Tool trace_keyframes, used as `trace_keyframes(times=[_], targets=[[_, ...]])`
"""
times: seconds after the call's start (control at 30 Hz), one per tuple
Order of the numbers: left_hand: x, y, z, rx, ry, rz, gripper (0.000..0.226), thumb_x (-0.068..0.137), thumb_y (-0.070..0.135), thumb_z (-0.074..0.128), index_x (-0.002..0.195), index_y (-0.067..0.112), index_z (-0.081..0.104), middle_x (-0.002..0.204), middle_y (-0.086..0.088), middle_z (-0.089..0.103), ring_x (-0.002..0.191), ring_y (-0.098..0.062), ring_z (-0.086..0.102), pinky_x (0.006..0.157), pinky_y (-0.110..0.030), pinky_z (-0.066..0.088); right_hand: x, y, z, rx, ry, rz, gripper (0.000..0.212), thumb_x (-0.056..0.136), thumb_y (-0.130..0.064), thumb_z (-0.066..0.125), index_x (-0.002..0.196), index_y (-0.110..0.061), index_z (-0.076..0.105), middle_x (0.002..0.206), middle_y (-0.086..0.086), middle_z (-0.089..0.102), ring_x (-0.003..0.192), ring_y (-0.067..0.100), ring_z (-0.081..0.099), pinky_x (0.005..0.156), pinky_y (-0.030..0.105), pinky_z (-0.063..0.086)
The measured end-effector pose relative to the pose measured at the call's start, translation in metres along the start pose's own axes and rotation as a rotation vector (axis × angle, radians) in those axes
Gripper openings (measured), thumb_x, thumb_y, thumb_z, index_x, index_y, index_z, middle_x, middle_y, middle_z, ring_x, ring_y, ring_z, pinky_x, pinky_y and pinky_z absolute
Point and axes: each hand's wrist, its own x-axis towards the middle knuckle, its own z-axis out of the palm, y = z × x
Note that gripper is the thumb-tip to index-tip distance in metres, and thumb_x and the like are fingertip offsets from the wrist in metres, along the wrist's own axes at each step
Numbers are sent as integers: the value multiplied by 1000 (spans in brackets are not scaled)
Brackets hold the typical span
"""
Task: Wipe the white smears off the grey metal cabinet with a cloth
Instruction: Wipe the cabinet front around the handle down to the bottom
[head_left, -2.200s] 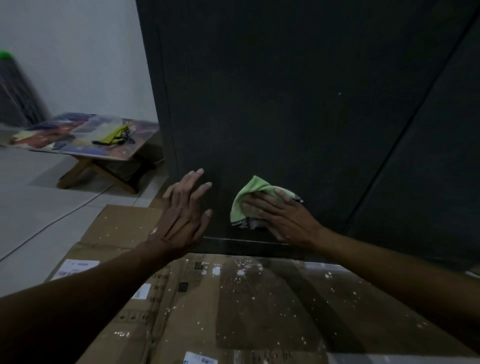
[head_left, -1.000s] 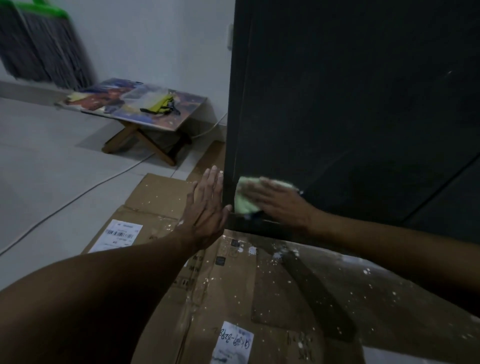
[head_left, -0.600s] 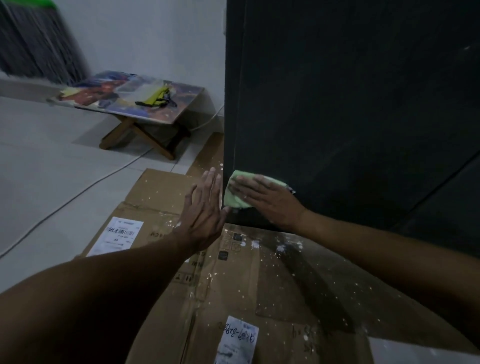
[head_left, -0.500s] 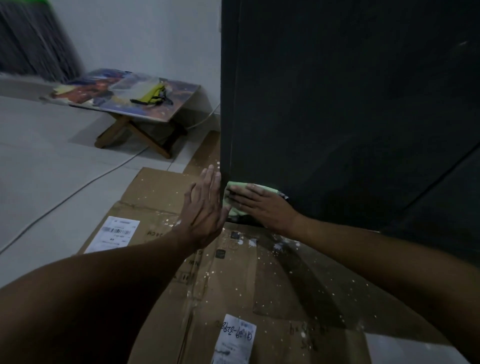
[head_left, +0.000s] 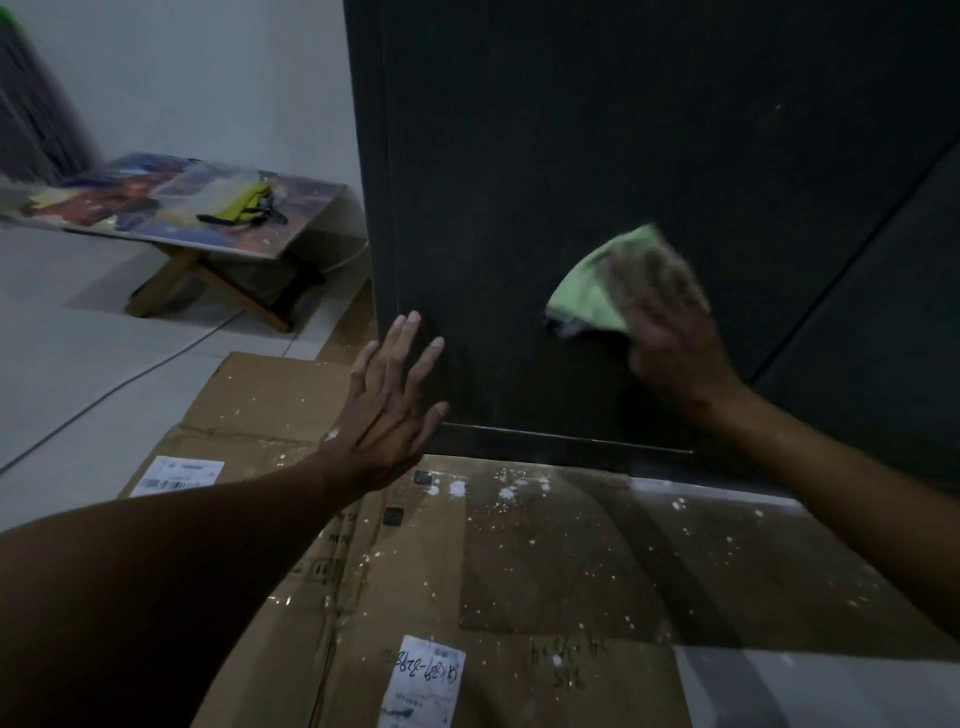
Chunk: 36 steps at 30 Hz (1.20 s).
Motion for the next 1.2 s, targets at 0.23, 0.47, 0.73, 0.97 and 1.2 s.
trace_keyframes(times=[0.23,0.47,0.73,0.97,1.2], targets=[[33,31,-7,-11,51,136,75,107,46,38,165,7,13,175,-15,-1,163,-26,-1,131,-43,-3,-5,19,-6,8,93,172,84,92,-1,51,168,-15,18,176,3,11,164,22,-7,132,44,-2],[33,41,4,-7,33,176,75,105,44,42,165,7,15,175,-14,3,163,-26,1,130,-47,2,-96,-34,58,-38,-289,-189,77,99,-8,50,168,-27,22,176,-3,15,164,17,8,132,39,8],[39,51,3,39,6,229,75,105,49,35,165,11,11,176,-10,0,163,-24,0,130,-45,-1,-125,-28,56,22,-636,-331,86,106,-38,56,170,-26,-1,177,-5,-8,163,13,-9,131,34,-11],[51,57,-3,29,1,277,76,105,51,34,166,13,9,176,-8,-3,163,-24,0,130,-46,-3,-115,46,-5,24,-194,123,88,95,7,45,169,-24,12,177,-2,2,164,23,5,133,43,4],[47,59,5,20,-53,276,77,105,50,36,166,11,11,176,-9,-1,163,-24,-1,131,-43,-5,-124,45,1,66,-138,344,94,90,12,54,168,-17,10,176,-7,-10,163,18,-13,133,41,-6]])
